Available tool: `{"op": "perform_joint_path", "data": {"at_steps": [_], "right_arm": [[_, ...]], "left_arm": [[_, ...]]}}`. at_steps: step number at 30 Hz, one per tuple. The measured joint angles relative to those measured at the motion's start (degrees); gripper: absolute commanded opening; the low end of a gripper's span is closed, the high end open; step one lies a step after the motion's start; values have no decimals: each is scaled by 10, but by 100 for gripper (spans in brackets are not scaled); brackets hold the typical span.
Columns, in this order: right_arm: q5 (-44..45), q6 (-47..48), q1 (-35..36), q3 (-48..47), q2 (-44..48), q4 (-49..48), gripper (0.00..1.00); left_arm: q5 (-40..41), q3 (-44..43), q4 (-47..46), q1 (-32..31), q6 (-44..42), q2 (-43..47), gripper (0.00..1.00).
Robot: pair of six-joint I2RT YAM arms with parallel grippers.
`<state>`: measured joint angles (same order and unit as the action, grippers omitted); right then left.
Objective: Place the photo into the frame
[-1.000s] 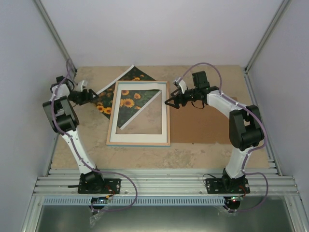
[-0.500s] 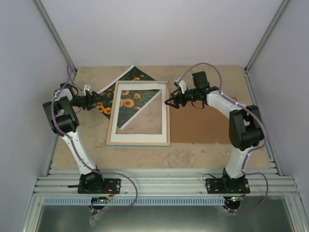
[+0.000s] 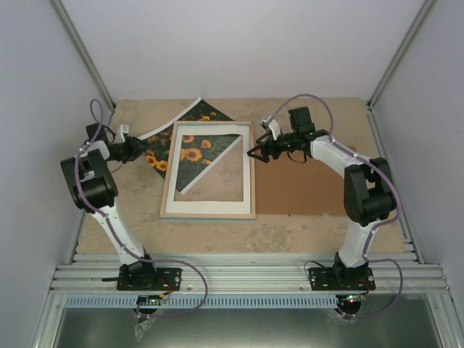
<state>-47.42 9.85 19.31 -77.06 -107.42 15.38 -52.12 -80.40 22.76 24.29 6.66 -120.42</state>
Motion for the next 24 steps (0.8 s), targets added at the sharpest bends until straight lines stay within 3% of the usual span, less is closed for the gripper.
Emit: {"op": "perform_joint_path", "data": {"at_steps": [3, 5, 15, 24], "right_arm": [[0, 0, 0, 0, 0, 0, 86], [0, 0, 0, 0, 0, 0, 86], [1, -1, 0, 0, 0, -1, 86], [1, -7, -9, 0, 14, -2, 86]], "left_arm": [[18, -7, -12, 0, 8, -2, 6], [30, -10, -23, 0, 13, -2, 0], [111, -31, -25, -1, 18, 69, 0], [197, -159, -5, -1, -9, 138, 0]]}}
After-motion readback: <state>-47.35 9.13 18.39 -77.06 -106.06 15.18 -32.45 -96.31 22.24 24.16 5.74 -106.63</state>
